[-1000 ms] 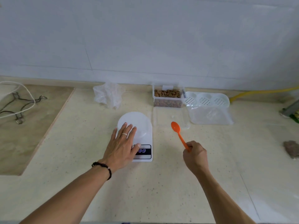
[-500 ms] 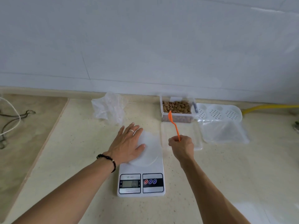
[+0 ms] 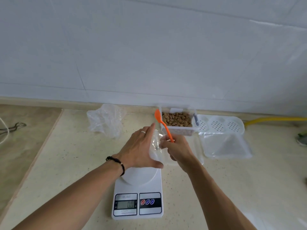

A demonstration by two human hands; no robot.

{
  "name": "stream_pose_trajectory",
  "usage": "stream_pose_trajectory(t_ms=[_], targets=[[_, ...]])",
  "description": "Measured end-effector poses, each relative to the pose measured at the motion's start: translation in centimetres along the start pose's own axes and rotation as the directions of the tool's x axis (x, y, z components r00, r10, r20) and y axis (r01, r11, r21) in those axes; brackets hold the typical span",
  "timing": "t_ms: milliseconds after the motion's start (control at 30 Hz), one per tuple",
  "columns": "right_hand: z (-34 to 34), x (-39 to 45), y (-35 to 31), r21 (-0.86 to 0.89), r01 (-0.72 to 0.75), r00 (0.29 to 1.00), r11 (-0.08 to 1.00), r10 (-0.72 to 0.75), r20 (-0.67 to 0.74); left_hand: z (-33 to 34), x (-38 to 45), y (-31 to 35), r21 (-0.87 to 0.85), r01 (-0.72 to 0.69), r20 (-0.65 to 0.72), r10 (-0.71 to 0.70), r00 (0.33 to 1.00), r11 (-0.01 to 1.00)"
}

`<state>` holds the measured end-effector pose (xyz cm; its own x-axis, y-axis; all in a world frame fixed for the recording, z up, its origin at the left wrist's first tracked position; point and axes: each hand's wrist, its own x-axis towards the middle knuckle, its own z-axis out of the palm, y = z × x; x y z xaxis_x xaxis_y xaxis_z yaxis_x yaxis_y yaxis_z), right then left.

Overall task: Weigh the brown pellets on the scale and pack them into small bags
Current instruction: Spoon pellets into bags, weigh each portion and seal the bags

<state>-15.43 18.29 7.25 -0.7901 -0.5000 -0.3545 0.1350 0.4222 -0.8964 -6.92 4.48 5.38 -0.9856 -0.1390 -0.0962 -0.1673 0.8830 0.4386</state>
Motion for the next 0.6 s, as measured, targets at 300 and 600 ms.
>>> stream_pose_trajectory(t_ms=[300,600], targets=[[-2.3,0.8,-1.5,-0.018,0.094,0.993,0.995,-0.092,0.072,-1.0,1.3,2.0,0.000,0.041,-0.050,-0.041,0.998,0.999],[-3.8,2.1,-1.1,0.121,-0.031,0.987,0.992,0.012,0.158,-1.3,1.5,3.3,-0.120,0.068,-0.145,-0.085,0.986,0.990]])
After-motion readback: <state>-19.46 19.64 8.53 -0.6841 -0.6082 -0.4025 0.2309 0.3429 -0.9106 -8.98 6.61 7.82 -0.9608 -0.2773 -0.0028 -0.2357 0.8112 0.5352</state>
